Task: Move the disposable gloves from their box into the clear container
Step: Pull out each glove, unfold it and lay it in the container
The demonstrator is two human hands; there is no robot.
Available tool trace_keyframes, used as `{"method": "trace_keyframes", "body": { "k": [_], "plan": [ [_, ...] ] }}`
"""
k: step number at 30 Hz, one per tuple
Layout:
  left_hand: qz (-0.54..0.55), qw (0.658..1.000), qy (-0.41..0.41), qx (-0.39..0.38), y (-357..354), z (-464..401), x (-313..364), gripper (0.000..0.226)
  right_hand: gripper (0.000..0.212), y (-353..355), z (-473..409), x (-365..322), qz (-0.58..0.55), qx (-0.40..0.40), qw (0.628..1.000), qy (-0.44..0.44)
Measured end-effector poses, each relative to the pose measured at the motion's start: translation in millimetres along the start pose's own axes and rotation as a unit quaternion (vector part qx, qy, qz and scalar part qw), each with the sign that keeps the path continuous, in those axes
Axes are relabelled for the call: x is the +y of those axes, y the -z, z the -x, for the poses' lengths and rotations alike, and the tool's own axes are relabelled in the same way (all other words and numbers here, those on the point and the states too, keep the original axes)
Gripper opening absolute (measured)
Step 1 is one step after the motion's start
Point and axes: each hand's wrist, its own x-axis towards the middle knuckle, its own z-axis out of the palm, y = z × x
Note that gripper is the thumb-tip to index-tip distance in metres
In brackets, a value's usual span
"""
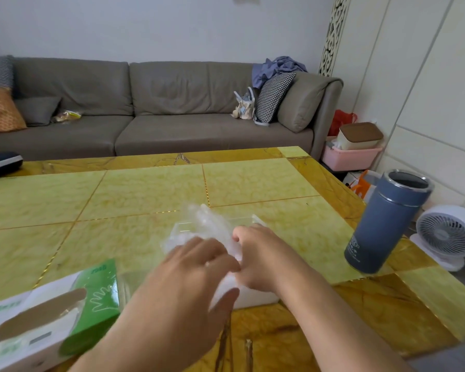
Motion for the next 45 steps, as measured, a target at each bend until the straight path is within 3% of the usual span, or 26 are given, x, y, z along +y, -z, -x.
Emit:
{"method": "trace_keyframes", "body": {
  "k": [3,9,14,18,22,25,30,33,35,38,40,43,45],
  "plan": [
    [-0.036,0.999,-0.021,-0.011,-23,7,-8,0.012,0.04,-4,-1,0,0.001,0.01,1.0,-0.007],
    [-0.023,0.998,0.052,0.02,-31,5,-20,0.016,0.059,0,2,5,-0.025,0.002,1.0,-0.003],
    [-0.009,0.998,0.056,-0.009,-27,5,-14,0.048,0.052,1,0,9,-0.047,0.005,0.999,-0.007],
    [-0.035,0.999,0.024,0.027,-31,4,-13,0.025,0.049,0,-2,9,-0.051,-0.003,0.999,-0.009],
    [-0.005,0.994,0.099,0.038,-29,0,-16,0.023,0.051,2,-5,12,-0.061,-0.003,0.998,-0.016],
    [0.017,0.981,0.189,-0.034,-23,-7,-20,0.025,0.043,2,-3,12,-0.062,-0.001,0.998,-0.014],
    [0.0,0.952,0.219,-0.213,-12,-31,-18,0.03,0.037,7,0,8,-0.058,0.0,0.998,-0.015],
    [0.004,0.942,0.226,-0.247,-13,-44,-20,0.03,0.048,9,2,7,-0.051,-0.016,0.999,-0.007],
    [-0.027,0.948,0.225,-0.222,-15,-39,-13,0.024,0.059,9,3,7,-0.034,-0.029,0.999,0.0],
    [-0.12,0.982,0.145,-0.027,-13,-20,5,0.015,0.062,6,3,6,-0.026,-0.047,0.999,-0.003],
    [-0.057,0.992,0.059,0.095,-9,-13,18,0.015,0.051,5,3,6,-0.012,-0.06,0.998,0.007],
    [-0.014,0.997,0.023,0.072,-12,-27,31,0.022,0.034,2,-3,3,0.032,-0.058,0.998,-0.021],
    [-0.001,0.991,0.129,0.033,-20,-37,24,0.027,0.032,2,-4,-4,0.038,-0.072,0.995,-0.054]
  ]
}}
